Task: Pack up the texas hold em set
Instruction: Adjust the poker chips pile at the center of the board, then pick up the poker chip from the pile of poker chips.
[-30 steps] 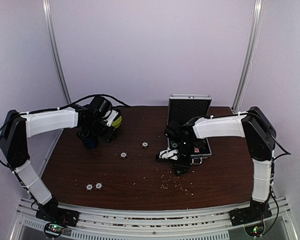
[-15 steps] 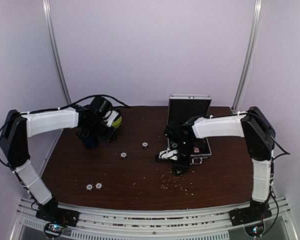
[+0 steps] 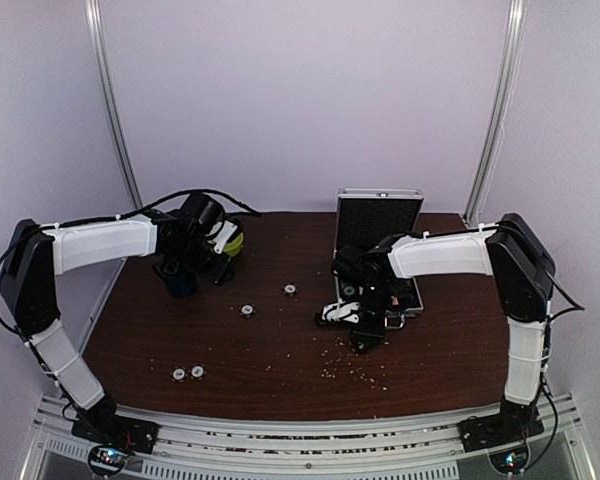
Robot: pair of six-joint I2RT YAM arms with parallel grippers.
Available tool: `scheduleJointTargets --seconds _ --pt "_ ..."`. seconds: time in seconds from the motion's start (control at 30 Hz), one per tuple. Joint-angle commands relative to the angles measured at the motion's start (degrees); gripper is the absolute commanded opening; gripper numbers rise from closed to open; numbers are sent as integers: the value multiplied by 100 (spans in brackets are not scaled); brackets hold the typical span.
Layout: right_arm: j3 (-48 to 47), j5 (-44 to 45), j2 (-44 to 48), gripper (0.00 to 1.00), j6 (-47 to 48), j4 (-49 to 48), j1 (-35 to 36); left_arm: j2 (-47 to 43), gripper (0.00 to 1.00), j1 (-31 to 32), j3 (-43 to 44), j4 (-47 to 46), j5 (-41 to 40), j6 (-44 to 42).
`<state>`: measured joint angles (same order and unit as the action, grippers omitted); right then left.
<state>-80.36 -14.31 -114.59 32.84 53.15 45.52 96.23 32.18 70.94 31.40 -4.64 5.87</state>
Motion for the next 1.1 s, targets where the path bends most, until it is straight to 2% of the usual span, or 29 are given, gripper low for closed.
scheduleJointTargets --seconds 0.0,0.23,0.53,0.9,0.97,1.07 --pt "-11 75 188 46 -58 -48 2 46 44 -63 184 -55 108 -85" --pt "-200 -29 -16 48 -102 -52 40 55 44 -58 192 -46 121 -81" --pt "-187 101 162 40 -105 62 40 41 44 -55 192 -45 122 -79" --pt "183 232 509 39 -164 62 34 50 44 -57 201 -45 130 -86" --pt "204 252 512 42 -163 7 36 58 44 -60 201 -44 130 -85" --pt "130 231 512 53 -202 -152 35 63 44 -63 199 -40 144 -86"
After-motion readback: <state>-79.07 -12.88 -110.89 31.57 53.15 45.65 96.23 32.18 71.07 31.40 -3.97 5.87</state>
